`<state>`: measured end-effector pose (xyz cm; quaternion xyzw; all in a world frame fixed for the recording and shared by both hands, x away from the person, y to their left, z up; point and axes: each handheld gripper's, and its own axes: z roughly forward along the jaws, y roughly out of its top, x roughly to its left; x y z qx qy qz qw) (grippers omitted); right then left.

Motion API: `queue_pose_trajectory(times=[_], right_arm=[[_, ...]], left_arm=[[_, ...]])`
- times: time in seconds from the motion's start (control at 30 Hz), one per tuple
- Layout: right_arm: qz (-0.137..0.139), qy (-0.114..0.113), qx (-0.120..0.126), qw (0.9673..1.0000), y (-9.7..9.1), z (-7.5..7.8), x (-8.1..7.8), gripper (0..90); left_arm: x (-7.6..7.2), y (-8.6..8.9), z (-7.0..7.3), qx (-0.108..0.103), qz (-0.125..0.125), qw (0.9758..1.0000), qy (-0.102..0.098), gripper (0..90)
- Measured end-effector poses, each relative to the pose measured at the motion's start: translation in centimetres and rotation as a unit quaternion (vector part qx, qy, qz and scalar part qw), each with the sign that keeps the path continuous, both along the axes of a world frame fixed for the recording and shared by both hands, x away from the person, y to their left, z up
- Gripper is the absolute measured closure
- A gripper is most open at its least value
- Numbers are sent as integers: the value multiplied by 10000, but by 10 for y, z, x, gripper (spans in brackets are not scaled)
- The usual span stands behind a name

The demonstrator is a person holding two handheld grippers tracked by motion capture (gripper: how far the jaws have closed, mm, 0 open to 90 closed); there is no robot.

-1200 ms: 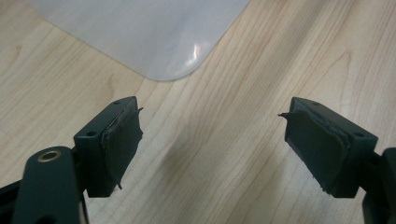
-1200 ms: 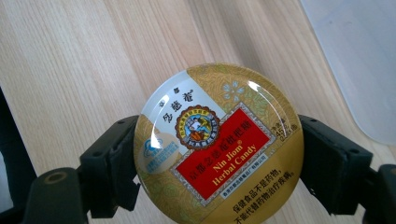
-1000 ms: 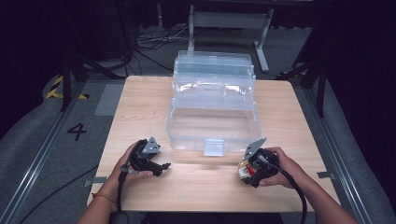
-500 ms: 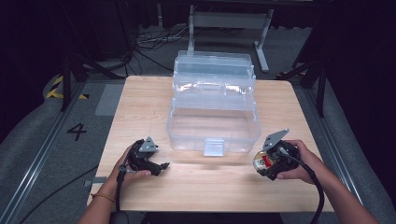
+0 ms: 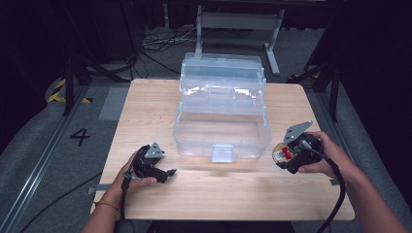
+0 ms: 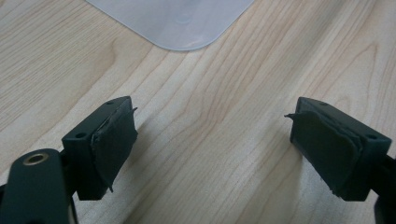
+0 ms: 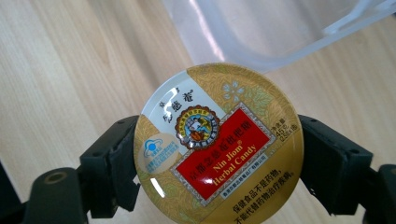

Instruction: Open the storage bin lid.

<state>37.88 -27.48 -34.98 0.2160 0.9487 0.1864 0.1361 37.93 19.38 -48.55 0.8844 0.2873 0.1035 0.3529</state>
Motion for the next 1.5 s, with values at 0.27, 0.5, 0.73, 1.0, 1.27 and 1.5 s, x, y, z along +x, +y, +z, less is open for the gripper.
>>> queue_pose_trajectory(times=[0.27, 0.5, 0.73, 1.0, 1.27, 1.5], right_arm=[[22, -455, 142, 9989, 5, 20, 14, 205], [251, -593, 143, 9978, 22, 31, 29, 205], [303, -495, 52, 9983, 42, 29, 51, 205], [328, -360, -28, 9988, 57, 19, 73, 205], [489, -164, -113, 9986, 71, 9, 83, 205], [599, 25, -256, 9979, 80, -1, 90, 205]], left_arm=[[0, 0, 0, 2, 5, 10000, 0, 146], [0, 0, 0, 4, 3, 10000, -1, 146], [0, 0, 0, 2, 4, 10000, 0, 146], [0, 0, 0, 5, 2, 10000, -1, 146], [0, 0, 0, 2, -6, 10000, -1, 146], [0, 0, 0, 1, -5, 10000, -1, 146]])
